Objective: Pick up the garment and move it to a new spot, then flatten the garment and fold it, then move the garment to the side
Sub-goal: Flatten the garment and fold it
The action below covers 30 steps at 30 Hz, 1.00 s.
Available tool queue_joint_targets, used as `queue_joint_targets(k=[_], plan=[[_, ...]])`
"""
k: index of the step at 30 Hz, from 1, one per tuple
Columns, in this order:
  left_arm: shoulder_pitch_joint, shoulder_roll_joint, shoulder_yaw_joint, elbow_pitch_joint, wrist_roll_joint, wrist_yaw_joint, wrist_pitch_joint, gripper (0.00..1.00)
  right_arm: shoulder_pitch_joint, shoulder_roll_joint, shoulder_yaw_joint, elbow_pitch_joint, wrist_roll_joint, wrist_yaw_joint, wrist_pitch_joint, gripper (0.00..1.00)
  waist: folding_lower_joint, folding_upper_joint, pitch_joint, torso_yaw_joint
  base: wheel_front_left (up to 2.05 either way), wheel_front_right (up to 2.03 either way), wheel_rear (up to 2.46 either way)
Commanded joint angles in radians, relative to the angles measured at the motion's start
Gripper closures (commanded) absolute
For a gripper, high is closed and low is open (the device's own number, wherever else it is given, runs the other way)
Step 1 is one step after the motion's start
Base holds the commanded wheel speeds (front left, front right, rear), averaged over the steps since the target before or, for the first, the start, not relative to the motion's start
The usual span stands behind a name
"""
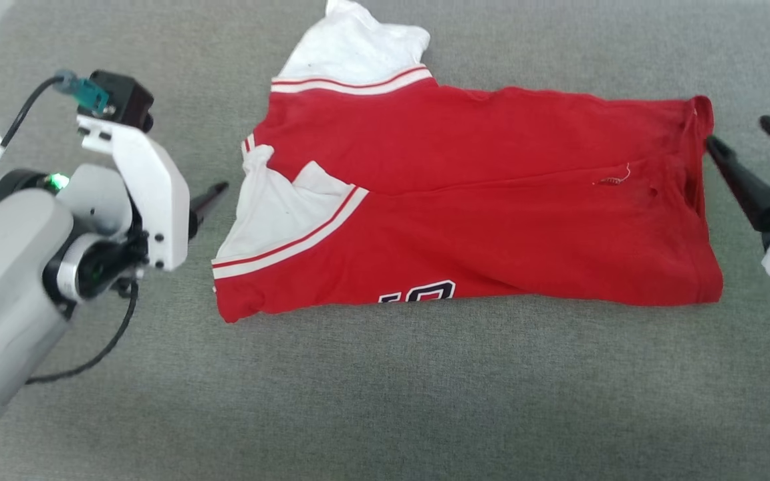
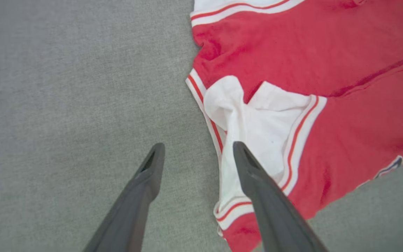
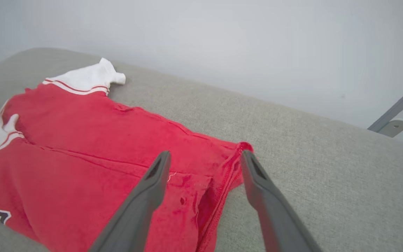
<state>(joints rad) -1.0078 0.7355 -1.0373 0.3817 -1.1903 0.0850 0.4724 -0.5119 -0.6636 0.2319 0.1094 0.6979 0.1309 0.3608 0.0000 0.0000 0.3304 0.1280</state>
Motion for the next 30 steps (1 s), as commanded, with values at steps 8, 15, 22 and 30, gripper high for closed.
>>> queue_joint_targets(k=[8,15,22,30], plan=[[0.152,0.133,0.022,-0.328,-0.072,0.200,0.035,0.00,0.156,0.142,-0.222,-0.151,-0.147,0.000,-0.065,0.00,0.0000,0.0000,-0.020,-0.002,0.00,0.00,0.00],[0.263,0.193,0.014,-0.483,-0.097,0.335,0.025,0.00,0.241,0.297,-0.369,-0.286,-0.272,0.000,-0.117,0.00,0.0000,0.0000,-0.002,-0.031,0.00,0.00,0.00],[0.320,0.184,0.024,-0.418,-0.122,0.385,-0.015,0.00,0.296,0.410,-0.427,-0.341,-0.360,0.000,-0.182,0.00,0.0000,0.0000,0.019,-0.084,0.00,0.00,0.00],[0.350,0.133,0.017,-0.264,-0.163,0.365,-0.001,0.00,0.359,0.470,-0.439,-0.328,-0.364,0.000,-0.183,0.00,0.0000,0.0000,0.038,-0.125,0.00,0.00,0.00]])
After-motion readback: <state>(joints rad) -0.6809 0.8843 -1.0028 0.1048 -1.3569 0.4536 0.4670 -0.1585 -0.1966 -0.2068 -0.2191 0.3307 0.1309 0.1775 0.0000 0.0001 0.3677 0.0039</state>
